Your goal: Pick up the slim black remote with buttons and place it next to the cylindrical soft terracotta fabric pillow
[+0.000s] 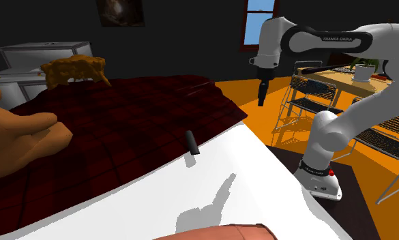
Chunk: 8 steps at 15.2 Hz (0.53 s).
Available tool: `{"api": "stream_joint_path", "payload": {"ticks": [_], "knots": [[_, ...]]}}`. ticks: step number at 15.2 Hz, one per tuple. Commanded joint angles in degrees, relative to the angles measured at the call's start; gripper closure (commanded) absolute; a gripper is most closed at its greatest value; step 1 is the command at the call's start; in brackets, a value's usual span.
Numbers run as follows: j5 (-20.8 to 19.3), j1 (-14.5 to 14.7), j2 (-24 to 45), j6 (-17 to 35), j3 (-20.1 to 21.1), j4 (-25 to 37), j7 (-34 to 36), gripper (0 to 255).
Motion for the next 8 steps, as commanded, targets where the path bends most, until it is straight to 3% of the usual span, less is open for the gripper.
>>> {"api": "stream_joint_path", "payload": {"ticks": [1, 8], "knots": [[0.0, 0.0, 0.0, 0.0, 0.0, 0.0, 0.0, 0], [3.9, -2.1, 6.9, 11.4, 11.0, -0.9, 18.7, 0]]}}
